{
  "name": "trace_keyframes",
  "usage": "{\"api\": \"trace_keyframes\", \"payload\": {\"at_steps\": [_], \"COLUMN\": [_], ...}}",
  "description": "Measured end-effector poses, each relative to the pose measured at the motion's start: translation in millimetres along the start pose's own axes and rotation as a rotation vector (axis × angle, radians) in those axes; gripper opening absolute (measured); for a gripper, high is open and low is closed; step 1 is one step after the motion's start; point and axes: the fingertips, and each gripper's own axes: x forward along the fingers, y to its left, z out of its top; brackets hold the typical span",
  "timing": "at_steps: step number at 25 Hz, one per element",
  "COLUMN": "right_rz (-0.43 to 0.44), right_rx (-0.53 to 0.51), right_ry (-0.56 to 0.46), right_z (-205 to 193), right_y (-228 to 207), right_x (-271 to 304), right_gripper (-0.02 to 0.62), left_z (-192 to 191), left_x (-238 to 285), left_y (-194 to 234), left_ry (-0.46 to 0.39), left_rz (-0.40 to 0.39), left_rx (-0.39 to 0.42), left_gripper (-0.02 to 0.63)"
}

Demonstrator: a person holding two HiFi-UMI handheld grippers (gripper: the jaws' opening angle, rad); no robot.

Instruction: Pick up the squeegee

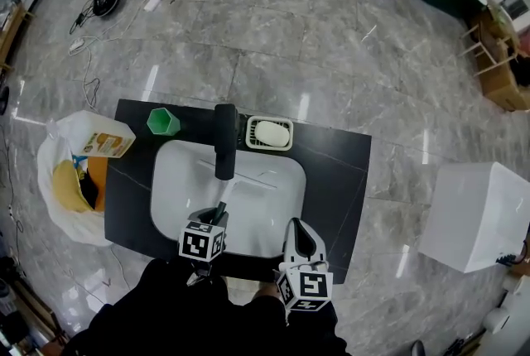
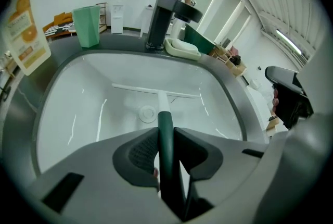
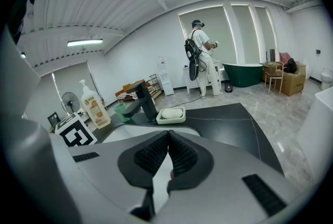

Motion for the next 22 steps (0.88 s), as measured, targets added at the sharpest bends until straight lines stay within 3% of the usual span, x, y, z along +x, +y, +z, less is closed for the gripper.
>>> {"api": "trace_keyframes", "payload": {"at_steps": [22], "right_rz": [0.162], "right_rx": [-0.198], "right_ry": [-0.134], "right_z": [56], "right_y": [51], "right_x": [-79], "right_gripper": [0.015], "left_z": [-4], "left_x": [-117], "left_y": [-36], "left_ry": [-0.282], "left_rz": [0.081], "left_rx": [-0.101], "left_gripper": [0.107]}}
